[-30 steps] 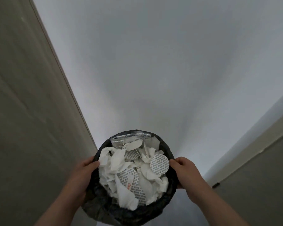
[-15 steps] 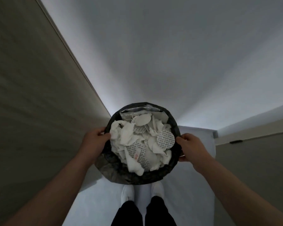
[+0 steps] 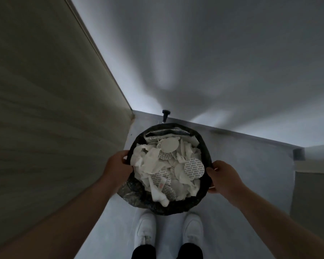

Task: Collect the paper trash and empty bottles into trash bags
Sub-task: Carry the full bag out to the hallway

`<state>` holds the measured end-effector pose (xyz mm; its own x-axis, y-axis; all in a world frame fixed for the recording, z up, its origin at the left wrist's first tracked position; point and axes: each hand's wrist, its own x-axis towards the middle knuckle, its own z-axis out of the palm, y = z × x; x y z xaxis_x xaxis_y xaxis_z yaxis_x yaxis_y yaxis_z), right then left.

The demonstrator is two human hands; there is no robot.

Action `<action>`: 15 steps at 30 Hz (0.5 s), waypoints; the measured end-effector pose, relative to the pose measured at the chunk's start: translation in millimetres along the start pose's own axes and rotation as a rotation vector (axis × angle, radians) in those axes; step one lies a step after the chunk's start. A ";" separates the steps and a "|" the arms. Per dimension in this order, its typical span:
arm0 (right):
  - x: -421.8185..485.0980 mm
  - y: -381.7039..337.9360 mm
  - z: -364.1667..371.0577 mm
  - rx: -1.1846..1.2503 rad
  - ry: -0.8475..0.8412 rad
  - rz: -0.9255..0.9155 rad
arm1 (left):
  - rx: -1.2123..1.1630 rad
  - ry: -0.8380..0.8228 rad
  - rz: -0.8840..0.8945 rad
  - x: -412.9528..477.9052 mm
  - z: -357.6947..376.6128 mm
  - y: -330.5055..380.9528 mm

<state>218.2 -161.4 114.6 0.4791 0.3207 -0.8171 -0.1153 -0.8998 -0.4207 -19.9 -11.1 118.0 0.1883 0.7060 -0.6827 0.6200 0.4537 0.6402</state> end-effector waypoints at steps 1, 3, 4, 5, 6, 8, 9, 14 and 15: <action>13.8 4.4 7.9 0.002 -0.004 0.005 | -0.008 -0.008 -0.019 12.3 3.1 -10.2; 41.0 8.0 22.9 0.018 -0.005 0.007 | -0.011 -0.009 -0.019 38.2 6.9 -25.0; 53.1 8.8 30.0 0.016 -0.012 0.009 | -0.006 0.002 -0.020 51.0 9.0 -32.1; 65.2 8.0 37.0 0.021 -0.020 0.008 | -0.001 0.024 -0.014 63.4 10.4 -37.2; 76.3 5.4 44.4 0.037 -0.032 0.010 | -0.003 0.049 -0.009 75.1 10.7 -41.5; 96.5 -2.2 55.9 0.060 -0.055 0.013 | 0.006 0.096 0.000 96.7 10.6 -46.1; 103.8 -5.5 60.0 0.064 -0.056 0.013 | 0.017 0.112 -0.001 107.3 10.2 -48.8; 126.8 -27.8 74.4 0.030 -0.054 -0.042 | 0.072 0.139 0.035 149.7 7.2 -52.7; 129.0 -31.3 76.7 0.025 -0.054 -0.047 | 0.081 0.135 0.041 155.9 6.8 -53.2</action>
<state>216.8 -69.1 -7.9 0.4365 0.3786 -0.8162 -0.1157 -0.8760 -0.4682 -18.3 71.1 -24.9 0.1141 0.7923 -0.5994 0.6742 0.3814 0.6325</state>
